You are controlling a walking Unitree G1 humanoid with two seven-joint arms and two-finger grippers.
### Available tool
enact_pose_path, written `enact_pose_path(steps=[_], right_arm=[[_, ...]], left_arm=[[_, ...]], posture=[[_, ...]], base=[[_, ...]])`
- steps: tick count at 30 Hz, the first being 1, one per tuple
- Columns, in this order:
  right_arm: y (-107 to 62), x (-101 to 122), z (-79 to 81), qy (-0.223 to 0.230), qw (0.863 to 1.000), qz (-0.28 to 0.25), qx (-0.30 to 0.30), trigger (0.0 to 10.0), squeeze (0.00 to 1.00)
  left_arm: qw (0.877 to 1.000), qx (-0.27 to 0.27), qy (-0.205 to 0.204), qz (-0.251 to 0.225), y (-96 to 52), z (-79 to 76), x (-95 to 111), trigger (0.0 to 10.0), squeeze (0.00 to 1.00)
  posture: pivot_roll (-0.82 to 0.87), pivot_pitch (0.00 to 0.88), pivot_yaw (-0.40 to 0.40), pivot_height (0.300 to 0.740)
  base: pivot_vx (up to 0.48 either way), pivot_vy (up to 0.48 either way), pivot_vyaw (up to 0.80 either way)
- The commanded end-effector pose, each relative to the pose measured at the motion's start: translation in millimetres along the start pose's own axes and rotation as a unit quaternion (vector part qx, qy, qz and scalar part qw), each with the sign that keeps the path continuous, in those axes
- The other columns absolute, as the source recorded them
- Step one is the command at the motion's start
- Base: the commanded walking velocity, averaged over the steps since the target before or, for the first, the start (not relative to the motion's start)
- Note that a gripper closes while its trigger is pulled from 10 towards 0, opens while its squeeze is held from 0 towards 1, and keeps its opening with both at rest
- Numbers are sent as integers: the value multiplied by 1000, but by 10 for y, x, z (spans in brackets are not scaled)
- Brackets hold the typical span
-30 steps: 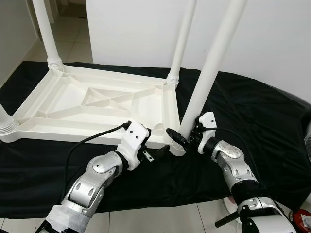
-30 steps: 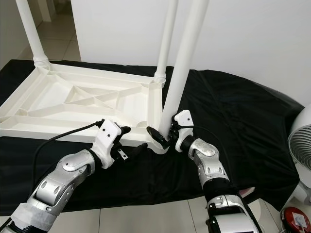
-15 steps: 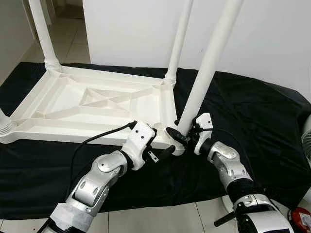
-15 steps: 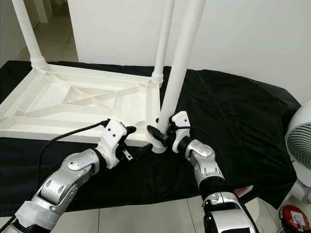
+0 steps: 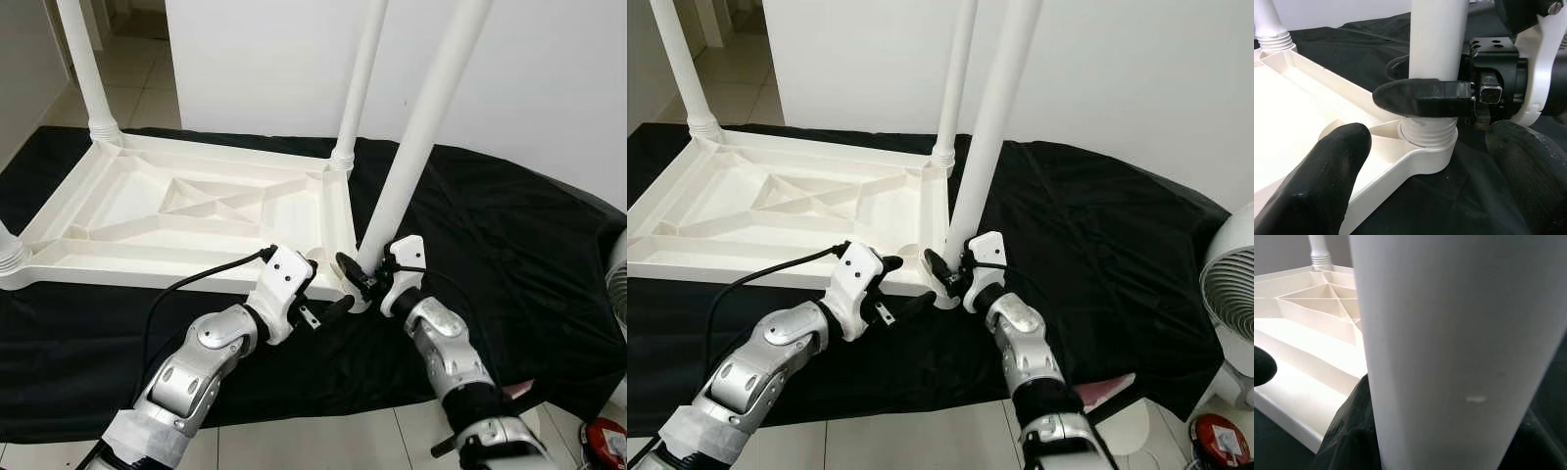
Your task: Building children table
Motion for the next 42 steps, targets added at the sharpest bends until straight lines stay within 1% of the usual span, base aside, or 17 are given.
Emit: enact_pose_path(steps=[1,2,5,8,9,14,18,19,21,22,29,32,35,36,38,39,42], right_arm=[[-35,-72,44,-3,999,14,-29,10000,0],[-35,-72,44,-3,999,14,-29,10000,0],[-71,-76,33,22,993,13,-119,10000,0],[-84,-94,33,34,988,16,-147,10000,0],[-86,-93,42,33,984,15,-177,10000,0],[-72,-69,139,31,984,10,-177,10000,0],[-111,-60,85,26,981,13,-191,10000,0],[-132,-59,53,27,979,14,-200,10000,90],[-145,-57,37,28,978,15,-207,10000,90],[-155,-55,27,35,978,15,-207,10000,1000],[-186,-7,-24,47,978,2,-204,10000,1000],[-193,11,-49,32,980,5,-197,10000,1000],[-216,69,-166,-10,991,5,-130,10000,1000],[-237,93,-205,-16,995,3,-102,10000,769],[-253,108,-226,-16,996,2,-86,10000,769],[-285,138,-226,0,999,-5,-48,10000,0],[-305,144,-224,-5,1000,-6,-27,10000,0]], left_arm=[[1000,-16,2,-1,-16,-15,-24,10000,0],[1000,-16,2,-1,-16,-15,-24,10000,0],[1000,-4,-2,2,-24,39,-54,10000,0],[1000,1,-8,4,-23,57,-66,10000,0],[1000,3,-7,1,-18,73,-57,10000,0],[1000,6,5,-2,-7,92,-51,10000,0],[1000,4,9,1,-22,99,-66,10000,0],[1000,4,12,3,-34,107,-71,10000,0],[1000,4,14,3,-41,114,-74,10000,0],[1000,5,14,4,-50,128,-77,10000,0],[1000,5,13,4,-74,148,-79,10000,0],[1000,5,26,4,-82,153,-83,10000,0],[999,-4,35,-2,-104,134,-81,10000,0],[1000,-7,29,-1,-107,130,-89,10000,0],[1000,-8,24,1,-108,128,-94,10000,0],[1000,-30,0,5,-125,86,-107,10000,0],[999,-39,-7,5,-135,63,-102,10000,0]], posture=[[84,6,-112,740],[84,6,-112,740],[81,5,-122,740],[81,2,-122,740],[77,0,-117,740],[75,0,-109,740],[73,0,-100,740],[71,0,-96,740],[71,0,-96,740],[69,0,-93,740],[67,0,-90,740],[67,0,-92,740],[62,11,-80,740],[63,12,-81,740],[63,12,-81,740],[64,17,-80,740],[66,15,-80,740]], base=[[0,0,0],[0,0,0],[0,0,0],[0,0,0],[0,0,0],[0,0,0],[0,0,0],[0,0,0],[0,0,0],[0,0,0],[0,0,0],[0,0,0],[0,0,0],[0,0,0],[0,0,0],[0,0,0],[0,0,0]])
Point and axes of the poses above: a point about 5 cm out from each wrist's last joint towards the gripper, its own y axis pointing out of the wrist towards the gripper, its own x axis along the axis of the wrist's last joint, z = x × y, the point moved 4 cm from there along y, pointing out of the wrist towards the gripper, and after that the axes turned 1 degree about y, right-handed, at the moved point
